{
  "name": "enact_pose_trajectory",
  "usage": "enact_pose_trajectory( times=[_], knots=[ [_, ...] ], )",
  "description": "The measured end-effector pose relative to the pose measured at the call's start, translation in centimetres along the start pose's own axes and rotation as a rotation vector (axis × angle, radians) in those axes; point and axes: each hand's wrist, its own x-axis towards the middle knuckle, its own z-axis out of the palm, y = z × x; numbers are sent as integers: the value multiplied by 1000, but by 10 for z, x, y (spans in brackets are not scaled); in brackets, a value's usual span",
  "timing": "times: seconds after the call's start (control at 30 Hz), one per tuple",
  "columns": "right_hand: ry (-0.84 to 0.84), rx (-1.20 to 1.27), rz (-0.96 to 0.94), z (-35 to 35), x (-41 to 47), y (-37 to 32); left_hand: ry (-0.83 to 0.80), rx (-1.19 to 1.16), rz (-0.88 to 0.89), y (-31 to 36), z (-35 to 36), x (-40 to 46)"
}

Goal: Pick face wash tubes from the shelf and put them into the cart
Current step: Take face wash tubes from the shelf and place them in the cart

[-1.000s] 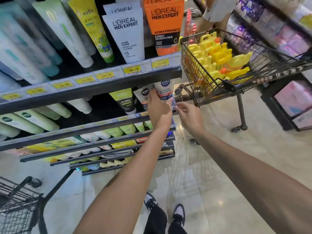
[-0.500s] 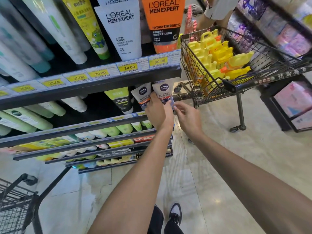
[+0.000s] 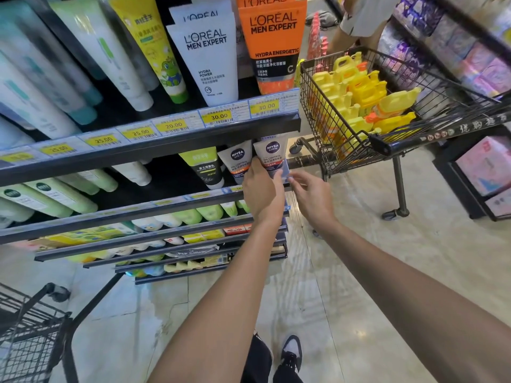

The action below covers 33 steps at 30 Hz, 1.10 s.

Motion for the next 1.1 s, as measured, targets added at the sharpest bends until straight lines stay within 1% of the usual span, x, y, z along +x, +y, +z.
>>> enact_pose_trajectory(
  times=[0.17, 0.37, 0.47, 0.53, 0.63, 0.73, 0.8, 0.87, 0.97, 1.03, 1.1],
  knots=[
    [-8, 2, 29, -3, -3, -7, -44, 59, 16, -2, -9, -3],
    [-63, -23, 52, -13, -14, -20, -138, 127, 54, 4, -33, -13],
    [-82, -164, -36, -23, -35, -36, -181, 215, 161, -1, -59, -26],
    [-119, -276, -108, -29, -50, -47, -214, 303, 203, -7, -78, -36],
    [-179, -359, -235, -40, -75, -74, -250, 424, 250, -20, -124, -55],
    [-223, -447, -342, -43, -96, -98, -240, 454, 232, -50, -169, -76],
    [-258, -475, -380, -38, -110, -114, -227, 445, 219, -73, -198, -89],
    [-285, -487, -408, -30, -124, -133, -205, 485, 201, -96, -224, -99],
    [-334, -509, -463, -7, -147, -161, -156, 490, 114, -132, -264, -113],
    [-369, -464, -481, 14, -163, -183, -113, 483, 62, -156, -294, -122],
    [-438, -456, -512, 41, -181, -207, -73, 492, 0, -184, -328, -132]
  ],
)
